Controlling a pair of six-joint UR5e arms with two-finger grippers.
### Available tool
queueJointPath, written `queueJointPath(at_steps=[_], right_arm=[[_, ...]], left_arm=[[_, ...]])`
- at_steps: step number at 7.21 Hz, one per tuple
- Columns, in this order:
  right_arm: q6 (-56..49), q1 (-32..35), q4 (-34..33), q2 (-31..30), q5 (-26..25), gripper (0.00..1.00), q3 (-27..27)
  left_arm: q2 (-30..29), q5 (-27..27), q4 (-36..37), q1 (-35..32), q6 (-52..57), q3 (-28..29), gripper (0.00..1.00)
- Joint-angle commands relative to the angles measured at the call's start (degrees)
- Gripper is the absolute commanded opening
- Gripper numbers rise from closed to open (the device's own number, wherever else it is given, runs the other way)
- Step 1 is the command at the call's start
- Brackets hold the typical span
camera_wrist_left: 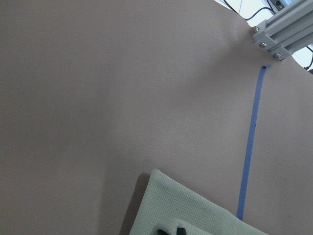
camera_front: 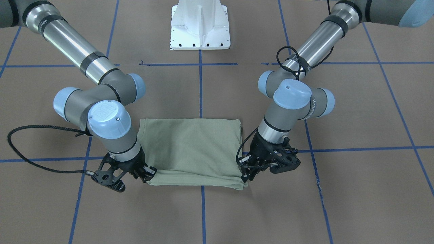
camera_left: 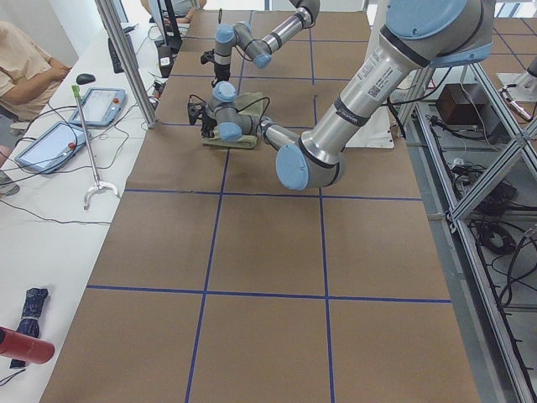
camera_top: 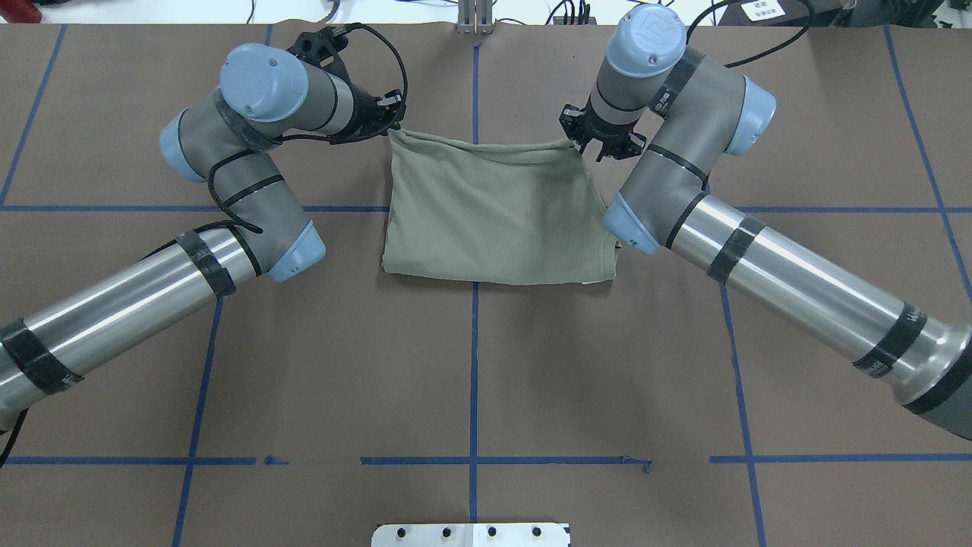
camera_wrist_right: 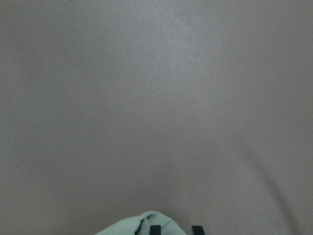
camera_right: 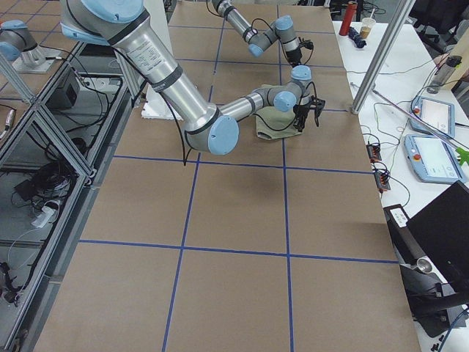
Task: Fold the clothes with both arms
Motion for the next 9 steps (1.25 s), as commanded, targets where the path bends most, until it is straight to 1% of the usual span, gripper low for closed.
queueJointPath(at_steps=[1, 3, 4, 5, 6, 7, 8, 9], right_arm=[[-13.5, 7.0, 0.6, -0.1, 6.0, 1.00, -4.7], [-15.5, 8.6, 0.6, -0.7, 6.2, 1.00, -4.7], [-18.4, 11.1, 0.4, -2.2, 7.7, 1.00, -3.2], [-22.5, 13.3, 0.2, -7.2, 10.5, 1.00, 0.7], [-26.3, 16.6, -0.2, -11.1, 13.7, 1.00, 4.1], [-30.6, 19.5, -0.3, -16.2, 16.5, 1.00, 7.4], [-36.1, 23.0, -0.5, -20.0, 18.9, 1.00, 9.1], [-41.1, 24.5, -0.5, -24.3, 20.4, 1.00, 11.6]], left_arm=[[-0.2, -1.7, -1.0, -5.3, 7.0, 2.0, 1.00], [0.3, -5.0, -1.0, -6.0, 11.0, 1.8, 1.00], [3.8, -8.5, -1.4, -6.9, 16.8, 0.1, 1.00], [7.9, -10.4, -0.6, -8.2, 24.1, -3.6, 1.00], [11.4, -14.9, -0.4, -10.5, 29.9, -6.2, 1.00], [15.9, -18.0, -0.2, -13.6, 35.0, -9.9, 1.00], [19.2, -19.5, 0.2, -15.8, 40.8, -12.6, 1.00], [19.8, -21.5, 3.2, -18.6, 47.2, -13.1, 1.00]])
